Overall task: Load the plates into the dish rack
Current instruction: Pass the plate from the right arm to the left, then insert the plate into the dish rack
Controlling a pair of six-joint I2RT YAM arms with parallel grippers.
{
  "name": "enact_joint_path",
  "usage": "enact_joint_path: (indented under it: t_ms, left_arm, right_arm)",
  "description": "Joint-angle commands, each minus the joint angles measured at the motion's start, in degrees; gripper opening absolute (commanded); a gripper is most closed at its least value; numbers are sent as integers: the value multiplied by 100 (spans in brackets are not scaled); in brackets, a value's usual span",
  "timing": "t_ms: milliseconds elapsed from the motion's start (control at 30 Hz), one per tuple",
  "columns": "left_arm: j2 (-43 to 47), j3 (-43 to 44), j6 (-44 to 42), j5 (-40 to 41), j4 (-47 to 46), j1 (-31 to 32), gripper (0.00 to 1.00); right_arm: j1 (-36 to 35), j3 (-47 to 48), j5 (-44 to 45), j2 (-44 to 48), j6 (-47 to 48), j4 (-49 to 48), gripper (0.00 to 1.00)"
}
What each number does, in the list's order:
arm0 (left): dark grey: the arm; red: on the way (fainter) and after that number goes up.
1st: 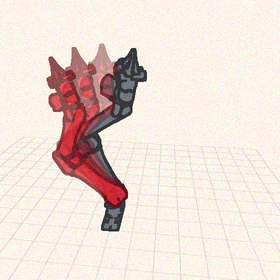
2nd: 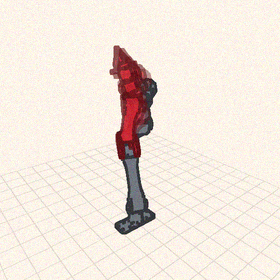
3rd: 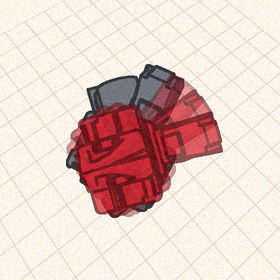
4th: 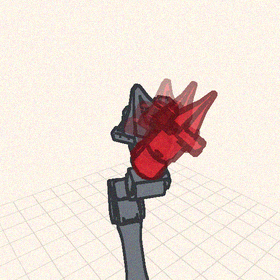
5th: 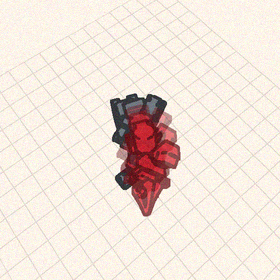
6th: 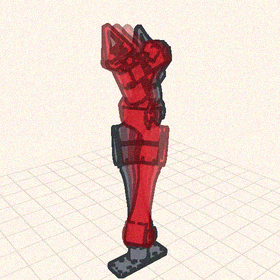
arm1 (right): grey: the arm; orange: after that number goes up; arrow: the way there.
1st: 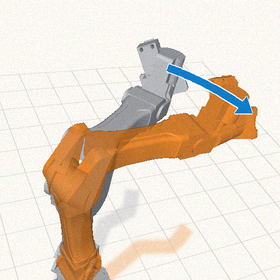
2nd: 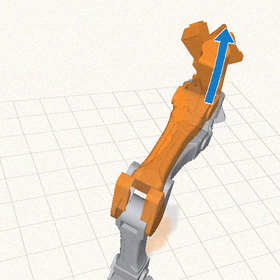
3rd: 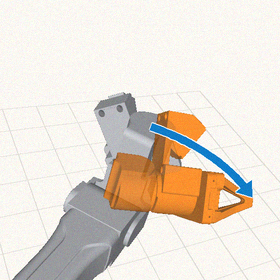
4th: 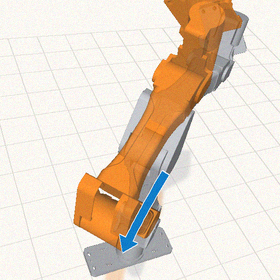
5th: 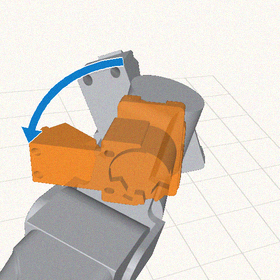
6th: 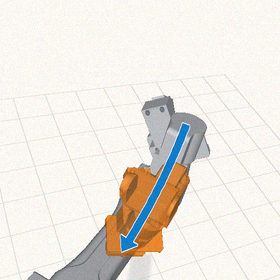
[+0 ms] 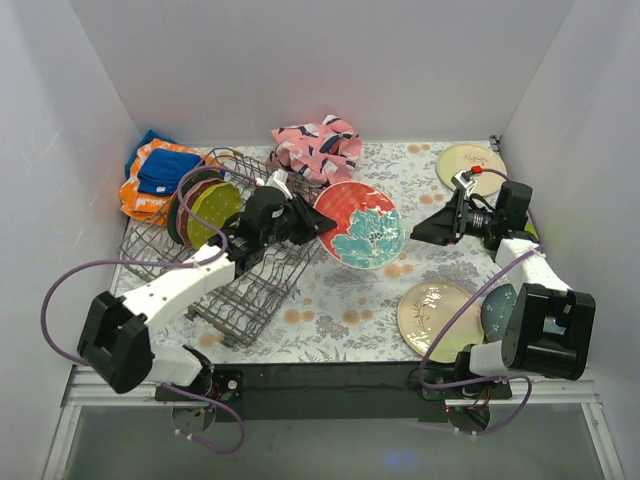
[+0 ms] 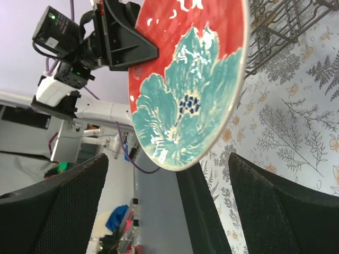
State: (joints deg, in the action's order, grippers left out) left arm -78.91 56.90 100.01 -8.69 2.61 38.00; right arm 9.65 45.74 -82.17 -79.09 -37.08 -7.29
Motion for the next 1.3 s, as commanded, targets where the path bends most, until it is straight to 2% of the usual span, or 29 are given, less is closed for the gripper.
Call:
enact_joint_path:
  t_ms: [0, 133, 300, 467, 500, 567, 600, 700, 933, 1267]
  left_arm:
    - [1202, 58, -350, 402, 105, -55, 0]
    - [1930, 206, -789, 771, 818, -100, 0]
    - [2310, 654, -1421, 1342, 1863, -126, 0]
    - [2618, 1076, -1905, 1825, 2427, -126, 0]
    - [2662, 1129, -2106, 1870, 2567, -126, 0]
    - [2793, 1261, -2231, 2098, 2700, -126, 0]
    - [2898, 1314, -2301, 2178, 2796, -126, 0]
    - [3092, 1420, -2530, 2450, 2946, -126, 0]
    - [3251, 1420, -2837, 2636, 2964, -135, 0]
    - [2759, 1692, -3531, 2872, 2859, -135, 0]
  right_arm:
    - [-86, 68, -555, 192, 535, -203, 98]
    - [-148, 23, -405, 166, 772, -168, 98]
    - [-323, 76, -133, 17, 1027, -36, 98]
    - [-455, 382, 166, -115, 1641, 464, 98]
    - [-473, 479, 314, -159, 1817, 926, 98]
    - [-560, 951, 534, -264, 2860, 1779, 98]
    - [-604, 1137, 831, -395, 3682, 2732, 99]
    - [-675, 1508, 1168, -615, 4532, 3574, 98]
    - [-693, 1632, 1590, -740, 4982, 3919, 98]
    - [-719, 1658, 1836, -678, 5185, 4086, 98]
